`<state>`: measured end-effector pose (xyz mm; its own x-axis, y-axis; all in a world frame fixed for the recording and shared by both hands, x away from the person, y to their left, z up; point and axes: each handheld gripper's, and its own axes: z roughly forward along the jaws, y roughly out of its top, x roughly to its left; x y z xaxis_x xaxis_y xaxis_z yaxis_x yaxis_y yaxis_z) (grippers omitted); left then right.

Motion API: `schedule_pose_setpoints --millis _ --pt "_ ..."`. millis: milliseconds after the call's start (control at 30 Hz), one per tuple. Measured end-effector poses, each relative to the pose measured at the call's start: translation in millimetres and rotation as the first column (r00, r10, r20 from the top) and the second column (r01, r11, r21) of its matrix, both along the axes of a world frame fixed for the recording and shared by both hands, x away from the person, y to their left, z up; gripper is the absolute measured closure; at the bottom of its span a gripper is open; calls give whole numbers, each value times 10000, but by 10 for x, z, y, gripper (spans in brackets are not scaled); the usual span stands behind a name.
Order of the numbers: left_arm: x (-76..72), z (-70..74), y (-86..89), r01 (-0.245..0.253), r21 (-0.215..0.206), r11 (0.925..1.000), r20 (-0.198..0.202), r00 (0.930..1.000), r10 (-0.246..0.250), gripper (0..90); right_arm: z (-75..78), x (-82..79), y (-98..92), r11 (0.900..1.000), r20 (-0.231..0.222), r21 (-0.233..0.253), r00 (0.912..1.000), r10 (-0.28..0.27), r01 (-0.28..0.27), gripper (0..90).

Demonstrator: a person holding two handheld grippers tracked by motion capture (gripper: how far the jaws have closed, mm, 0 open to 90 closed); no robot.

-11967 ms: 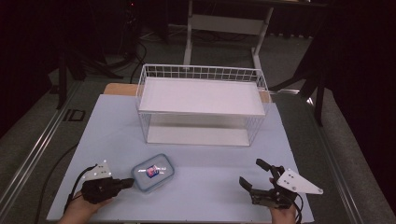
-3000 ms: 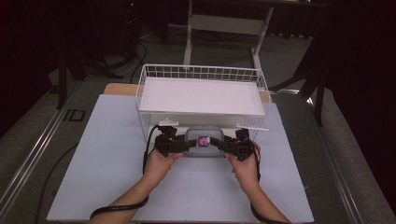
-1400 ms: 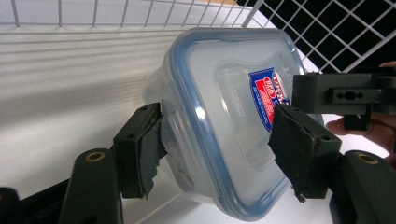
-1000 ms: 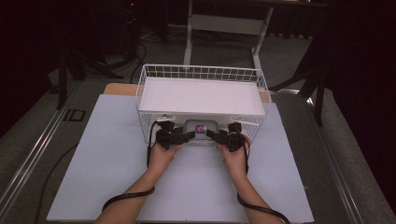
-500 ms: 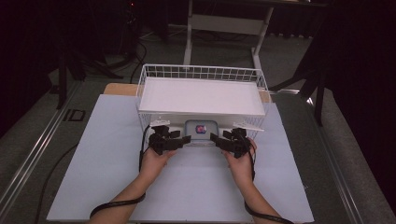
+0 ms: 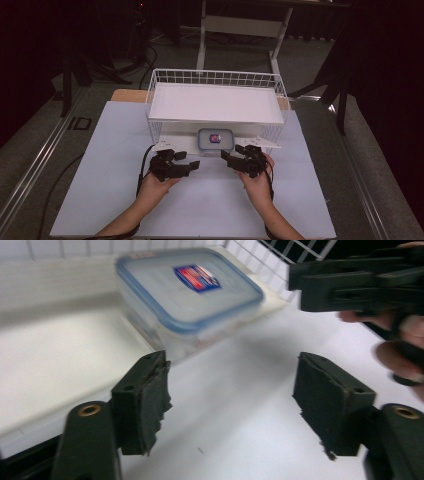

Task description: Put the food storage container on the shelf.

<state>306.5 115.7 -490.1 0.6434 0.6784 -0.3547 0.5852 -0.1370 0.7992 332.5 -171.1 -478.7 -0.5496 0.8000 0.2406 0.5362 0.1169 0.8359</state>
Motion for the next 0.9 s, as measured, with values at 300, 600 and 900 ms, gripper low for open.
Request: schedule_pose_setpoints --millis 300,600,900 --pt "-333 39 59 602 -544 9967 527 9970 -573 16 -108 -40 139 9983 -305 -557 9994 150 -167 485" --pt "-482 -152 123 388 65 9992 1203 9920 -393 16 -194 -17 220 9910 -452 -1333 9989 -140 78 898" --pt "-474 -187 134 253 83 9996 1836 9827 -264 17 -280 88 260 9867 -547 -1610 9980 -317 225 900"
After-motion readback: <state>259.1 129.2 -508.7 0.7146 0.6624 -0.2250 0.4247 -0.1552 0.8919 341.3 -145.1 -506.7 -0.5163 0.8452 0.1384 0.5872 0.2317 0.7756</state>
